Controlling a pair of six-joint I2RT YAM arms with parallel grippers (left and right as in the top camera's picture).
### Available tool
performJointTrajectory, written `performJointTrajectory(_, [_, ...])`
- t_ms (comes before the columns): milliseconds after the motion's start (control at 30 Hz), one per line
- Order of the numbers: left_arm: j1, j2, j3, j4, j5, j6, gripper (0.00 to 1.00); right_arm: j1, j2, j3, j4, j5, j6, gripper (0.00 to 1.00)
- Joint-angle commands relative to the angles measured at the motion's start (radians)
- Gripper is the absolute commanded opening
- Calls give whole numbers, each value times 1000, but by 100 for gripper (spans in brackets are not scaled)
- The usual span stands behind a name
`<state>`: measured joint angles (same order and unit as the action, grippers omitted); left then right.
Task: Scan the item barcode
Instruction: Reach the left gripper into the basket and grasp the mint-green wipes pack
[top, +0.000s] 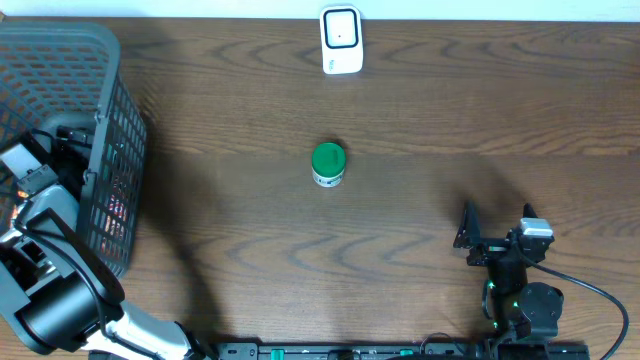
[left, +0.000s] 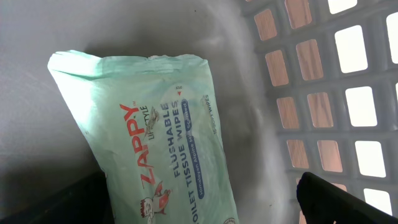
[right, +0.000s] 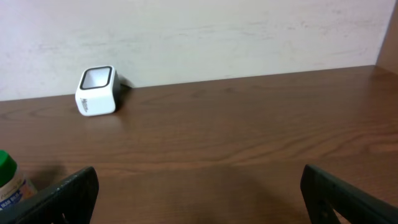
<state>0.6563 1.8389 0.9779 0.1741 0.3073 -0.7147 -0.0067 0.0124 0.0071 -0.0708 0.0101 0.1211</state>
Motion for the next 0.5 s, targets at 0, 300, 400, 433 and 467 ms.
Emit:
performJointTrajectory(0, [-14, 65, -22, -38, -39, -24, 99, 8, -4, -2, -4, -5, -10, 99])
performJointTrajectory(300, [-14, 114, -22, -100, -38, -3, 57, 8, -4, -2, -4, -5, -10, 99])
performJointTrajectory(400, [-14, 116, -22, -116, -38, 23, 33, 8, -4, -2, -4, -5, -10, 99])
performJointTrajectory(433, [-14, 116, -22, -117, -38, 26, 23, 8, -4, -2, -4, -5, -10, 99])
performJointTrajectory(467, [-13, 115, -22, -118, -37, 29, 14, 8, -4, -2, -4, -5, -10, 99])
